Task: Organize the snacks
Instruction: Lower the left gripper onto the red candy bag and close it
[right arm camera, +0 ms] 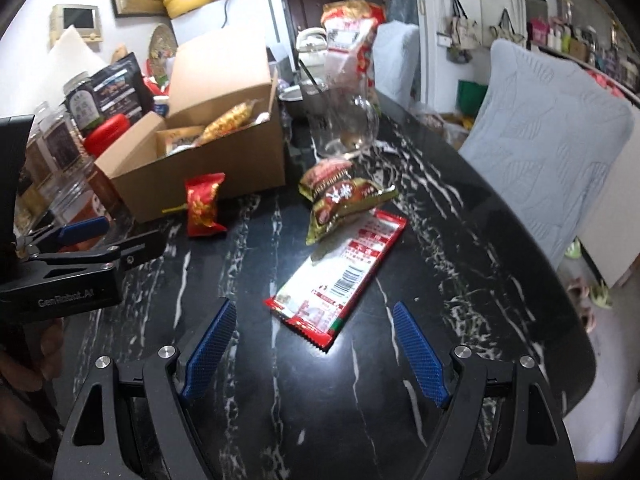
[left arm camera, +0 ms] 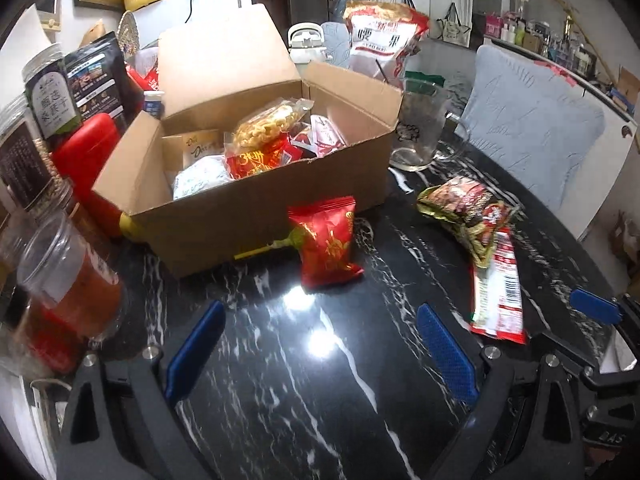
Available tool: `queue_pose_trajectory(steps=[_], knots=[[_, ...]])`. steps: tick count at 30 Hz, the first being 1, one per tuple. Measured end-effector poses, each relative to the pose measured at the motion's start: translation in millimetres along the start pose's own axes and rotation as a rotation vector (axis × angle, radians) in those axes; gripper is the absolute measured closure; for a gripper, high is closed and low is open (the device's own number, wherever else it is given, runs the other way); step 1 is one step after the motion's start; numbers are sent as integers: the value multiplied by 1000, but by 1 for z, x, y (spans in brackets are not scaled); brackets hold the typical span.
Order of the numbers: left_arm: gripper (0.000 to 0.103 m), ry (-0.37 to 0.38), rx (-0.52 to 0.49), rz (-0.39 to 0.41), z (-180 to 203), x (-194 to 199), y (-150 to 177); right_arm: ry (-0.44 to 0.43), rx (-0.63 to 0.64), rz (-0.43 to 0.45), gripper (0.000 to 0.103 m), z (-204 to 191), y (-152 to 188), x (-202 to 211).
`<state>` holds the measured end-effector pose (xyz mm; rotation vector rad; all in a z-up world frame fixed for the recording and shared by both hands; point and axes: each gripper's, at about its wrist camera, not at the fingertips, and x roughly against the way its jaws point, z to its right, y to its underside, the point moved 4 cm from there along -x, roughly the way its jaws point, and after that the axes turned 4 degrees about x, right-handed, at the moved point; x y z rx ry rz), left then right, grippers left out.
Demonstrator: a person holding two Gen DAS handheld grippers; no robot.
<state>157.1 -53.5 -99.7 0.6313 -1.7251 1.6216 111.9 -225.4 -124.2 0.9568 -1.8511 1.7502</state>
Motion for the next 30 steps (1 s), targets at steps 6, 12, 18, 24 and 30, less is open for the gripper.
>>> queue_pose_trajectory(steps=[6, 12, 18, 24, 30], knots=[[5, 31, 38, -29, -2, -25, -12, -5, -6, -32, 21, 5, -2, -22], [14, -2, 57, -14, -7, -44, -24, -22, -49, -39, 21, 14, -11, -34], [34, 4, 88, -69, -7, -67, -27, -55, -77, -62, 21, 19, -13, -43], [67, -13, 120, -84, -6, -81, -26, -56, -85, -58, 21, 20, -15, -46], [67, -5, 98, -108, -3, -73, -20, -16, -88, -74, 21, 22, -20, -56]])
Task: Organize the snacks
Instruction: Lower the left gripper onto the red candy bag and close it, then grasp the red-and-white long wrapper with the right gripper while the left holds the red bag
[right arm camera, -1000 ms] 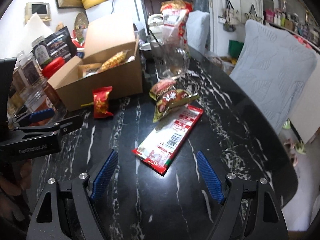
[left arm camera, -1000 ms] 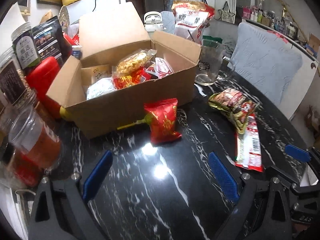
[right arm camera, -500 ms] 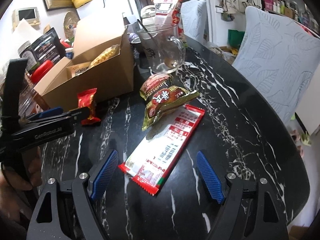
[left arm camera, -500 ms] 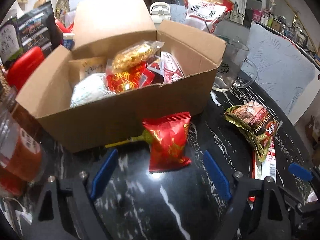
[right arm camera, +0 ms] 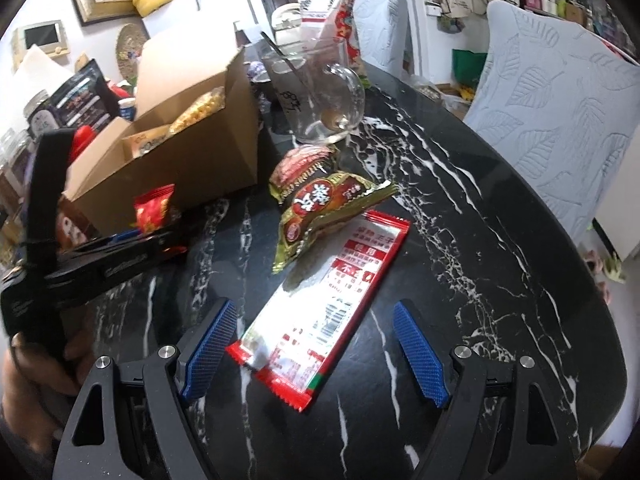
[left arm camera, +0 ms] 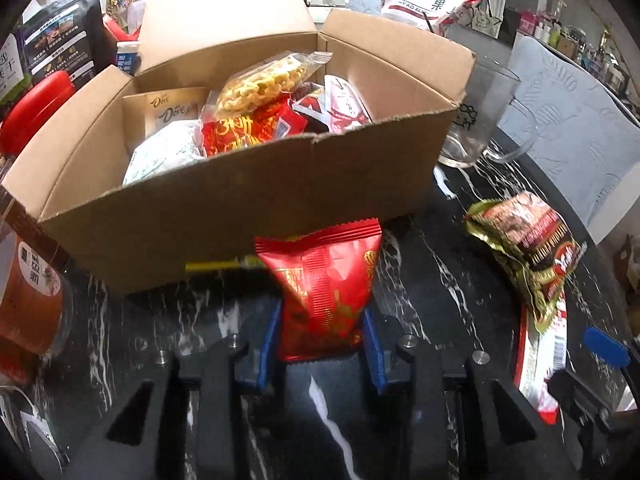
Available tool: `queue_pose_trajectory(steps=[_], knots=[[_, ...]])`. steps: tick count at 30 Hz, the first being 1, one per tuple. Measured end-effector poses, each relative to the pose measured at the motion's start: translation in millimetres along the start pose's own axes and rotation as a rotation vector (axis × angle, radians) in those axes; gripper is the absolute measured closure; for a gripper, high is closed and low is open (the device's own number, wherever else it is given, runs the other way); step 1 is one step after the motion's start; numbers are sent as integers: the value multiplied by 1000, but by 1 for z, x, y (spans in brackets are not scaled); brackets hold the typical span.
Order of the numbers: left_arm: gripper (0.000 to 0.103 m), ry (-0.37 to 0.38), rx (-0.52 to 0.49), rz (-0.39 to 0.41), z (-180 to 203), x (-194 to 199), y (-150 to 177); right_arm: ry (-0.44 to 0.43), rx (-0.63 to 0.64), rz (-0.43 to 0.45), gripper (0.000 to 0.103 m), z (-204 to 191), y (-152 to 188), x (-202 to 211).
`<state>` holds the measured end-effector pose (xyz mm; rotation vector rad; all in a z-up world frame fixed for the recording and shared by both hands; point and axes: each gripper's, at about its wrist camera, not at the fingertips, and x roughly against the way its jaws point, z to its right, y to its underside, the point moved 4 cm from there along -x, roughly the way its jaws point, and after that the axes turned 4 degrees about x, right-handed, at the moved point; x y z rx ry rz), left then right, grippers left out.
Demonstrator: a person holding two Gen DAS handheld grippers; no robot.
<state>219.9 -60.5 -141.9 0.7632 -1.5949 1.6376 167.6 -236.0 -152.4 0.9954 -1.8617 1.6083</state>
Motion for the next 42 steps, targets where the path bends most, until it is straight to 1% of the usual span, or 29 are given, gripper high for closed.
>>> queue_pose_trajectory(steps=[1, 2, 3, 4, 5, 7, 9, 11, 13, 15, 16, 17, 18, 19, 22, 26, 37, 40, 42], knots=[[67, 0, -1, -5, -1, 2, 2, 10, -3, -8, 21, 1, -1, -3], [67, -5, -1, -15, -1, 3, 4, 19, 0, -15, 17, 1, -2, -6], [67, -10, 0, -27, -2, 5, 8, 23, 5, -21, 12, 1, -3, -8], [67, -6, 3, -31, -3, 8, 10, 29, 10, -28, 3, 0, -4, -11], [67, -1, 6, -38, -4, 10, 13, 41, 11, -36, 2, -1, -5, -13], [67, 13, 16, -49, -7, 15, 20, 53, 4, -45, 2, -1, -7, -17], [67, 21, 26, -63, -9, 19, 27, 59, -7, -78, 1, -2, -6, -25], [67, 27, 27, -67, -8, 23, 32, 110, 13, -83, 0, -6, -9, -29], [67, 32, 21, -68, -8, 27, 36, 137, 32, -92, 1, -10, -10, -31], [67, 41, 12, -67, -8, 32, 41, 156, 60, -92, 7, -13, -10, -31], [67, 42, 7, -67, -7, 33, 42, 174, 85, -84, 16, -14, -9, -29], [67, 45, 3, -67, -7, 35, 43, 193, 119, -76, 28, -17, -7, -27], [67, 49, 1, -68, -8, 36, 46, 177, 146, -60, 35, -20, -5, -22], [67, 54, 2, -71, -9, 38, 50, 171, 178, -54, 41, -23, -3, -19], [67, 69, 5, -73, -9, 44, 58, 139, 211, -66, 47, -27, 4, -10], [67, 85, -15, -74, -6, 54, 73, 116, 225, -70, 50, -28, 17, 0], [67, 105, -49, -75, 5, 80, 112, 52, 273, -72, 50, -35, 64, 33], [67, 105, -59, -72, 8, 85, 118, 35, 302, -81, 49, -40, 75, 40], [67, 101, -62, -67, 9, 86, 119, 33, 305, -84, 46, -41, 77, 41]])
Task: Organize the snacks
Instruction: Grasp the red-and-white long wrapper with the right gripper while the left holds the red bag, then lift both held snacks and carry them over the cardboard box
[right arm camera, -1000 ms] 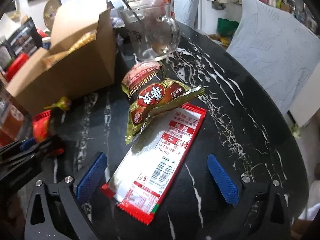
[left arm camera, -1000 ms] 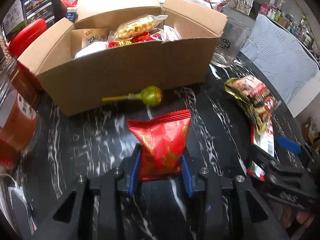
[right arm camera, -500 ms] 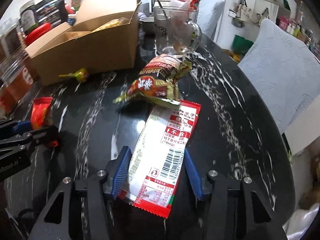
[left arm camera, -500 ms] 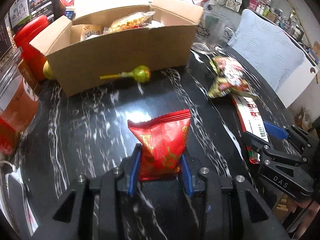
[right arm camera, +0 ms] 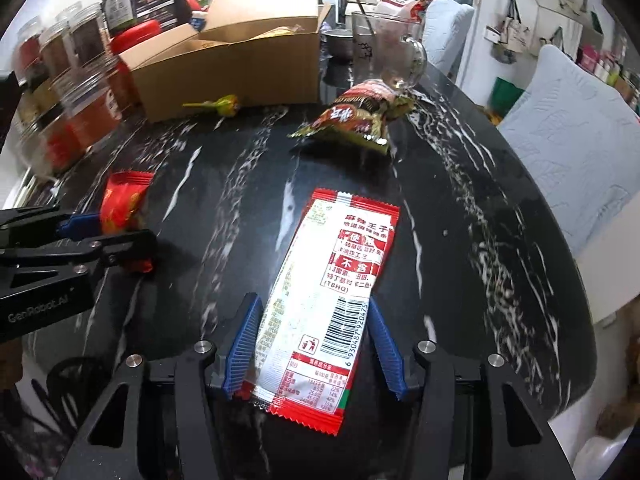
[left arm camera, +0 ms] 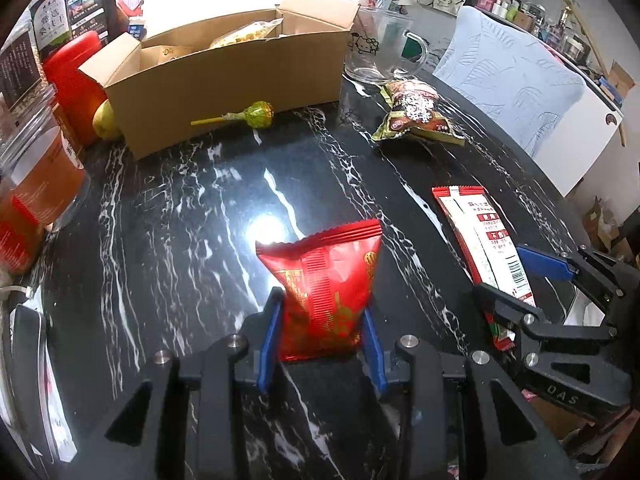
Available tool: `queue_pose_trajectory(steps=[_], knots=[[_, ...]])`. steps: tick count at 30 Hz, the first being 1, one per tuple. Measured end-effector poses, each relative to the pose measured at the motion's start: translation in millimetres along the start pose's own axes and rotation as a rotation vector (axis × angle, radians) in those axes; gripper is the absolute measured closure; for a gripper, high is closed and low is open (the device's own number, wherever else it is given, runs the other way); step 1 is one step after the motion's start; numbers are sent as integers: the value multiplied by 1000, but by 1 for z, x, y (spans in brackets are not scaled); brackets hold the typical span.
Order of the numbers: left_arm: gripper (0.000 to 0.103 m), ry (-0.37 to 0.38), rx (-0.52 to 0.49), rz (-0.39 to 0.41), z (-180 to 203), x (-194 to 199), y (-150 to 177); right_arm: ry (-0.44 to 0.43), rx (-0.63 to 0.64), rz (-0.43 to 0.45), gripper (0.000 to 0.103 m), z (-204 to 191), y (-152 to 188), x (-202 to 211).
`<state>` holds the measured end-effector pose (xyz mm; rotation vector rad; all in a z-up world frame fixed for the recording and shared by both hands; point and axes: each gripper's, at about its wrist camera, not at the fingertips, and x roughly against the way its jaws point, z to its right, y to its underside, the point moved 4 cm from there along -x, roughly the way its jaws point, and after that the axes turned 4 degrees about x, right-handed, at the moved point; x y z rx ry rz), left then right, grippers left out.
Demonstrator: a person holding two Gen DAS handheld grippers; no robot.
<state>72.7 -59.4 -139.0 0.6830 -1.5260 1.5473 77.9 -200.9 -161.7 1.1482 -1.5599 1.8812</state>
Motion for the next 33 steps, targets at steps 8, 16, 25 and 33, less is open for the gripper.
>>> queue_pose_trajectory(steps=[8, 16, 25, 33], knots=[[67, 1, 16, 9, -2, 0, 1, 40, -28, 8, 27, -7, -2, -6], [67, 20, 26, 8, -4, 1, 1, 39, -28, 29, 54, -3, -3, -3], [67, 19, 43, 23, -5, 2, 2, 43, -40, 56, 58, -3, -2, -1], [67, 10, 63, 31, -9, 9, 3, -27, -93, 66, 59, 0, 3, 6]])
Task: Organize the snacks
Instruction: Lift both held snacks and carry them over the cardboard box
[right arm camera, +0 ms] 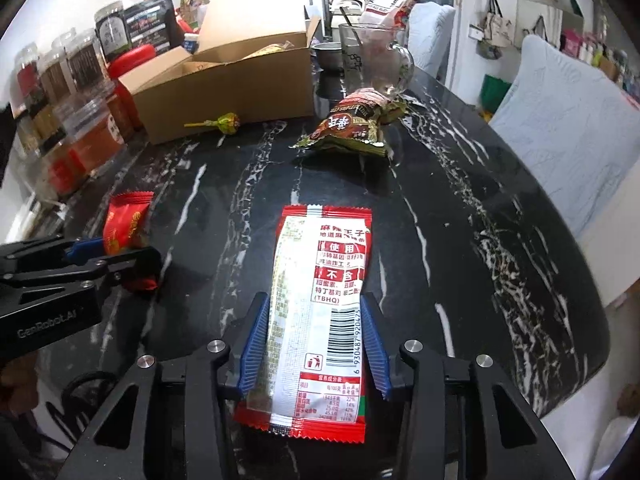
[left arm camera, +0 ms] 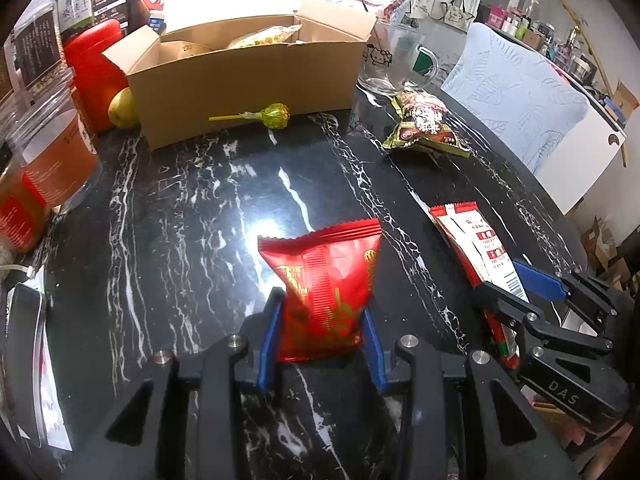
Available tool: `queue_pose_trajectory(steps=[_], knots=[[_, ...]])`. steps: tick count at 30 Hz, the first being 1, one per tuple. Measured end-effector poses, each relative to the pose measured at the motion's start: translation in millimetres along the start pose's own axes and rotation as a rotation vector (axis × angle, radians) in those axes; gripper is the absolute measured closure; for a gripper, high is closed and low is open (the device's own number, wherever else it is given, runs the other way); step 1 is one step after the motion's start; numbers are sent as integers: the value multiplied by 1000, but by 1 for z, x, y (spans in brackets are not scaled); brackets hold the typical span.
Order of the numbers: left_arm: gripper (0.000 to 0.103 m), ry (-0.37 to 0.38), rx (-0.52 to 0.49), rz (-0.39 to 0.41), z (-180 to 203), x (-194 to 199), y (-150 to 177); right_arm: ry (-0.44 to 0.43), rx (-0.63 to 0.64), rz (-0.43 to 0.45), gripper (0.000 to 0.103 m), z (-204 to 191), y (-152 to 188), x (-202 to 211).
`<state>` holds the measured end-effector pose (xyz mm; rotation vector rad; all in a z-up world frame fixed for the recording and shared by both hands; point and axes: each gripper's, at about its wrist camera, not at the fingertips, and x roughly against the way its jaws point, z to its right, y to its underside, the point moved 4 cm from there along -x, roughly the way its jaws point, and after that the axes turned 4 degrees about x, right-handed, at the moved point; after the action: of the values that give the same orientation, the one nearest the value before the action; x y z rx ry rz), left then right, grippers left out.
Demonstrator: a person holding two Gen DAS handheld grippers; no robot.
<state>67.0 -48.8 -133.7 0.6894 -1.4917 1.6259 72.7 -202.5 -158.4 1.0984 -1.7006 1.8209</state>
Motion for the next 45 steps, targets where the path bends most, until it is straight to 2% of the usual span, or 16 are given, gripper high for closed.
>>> queue_pose_trajectory(steps=[6, 16, 25, 33, 45], knots=[[67, -16, 39, 20, -8, 7, 0, -53, -11, 14, 59, -5, -1, 8], [67, -32, 82, 72, -26, 27, -2, -150, 51, 38, 59, -35, -12, 16], [67, -49, 91, 163, -38, 54, -21, -219, 90, 95, 59, -57, -33, 27], [67, -58, 96, 267, -47, 82, -54, -275, 109, 170, 59, -71, -65, 39], [67, -73, 73, 416, -58, 106, -131, -305, 120, 280, 59, -75, -137, 41]])
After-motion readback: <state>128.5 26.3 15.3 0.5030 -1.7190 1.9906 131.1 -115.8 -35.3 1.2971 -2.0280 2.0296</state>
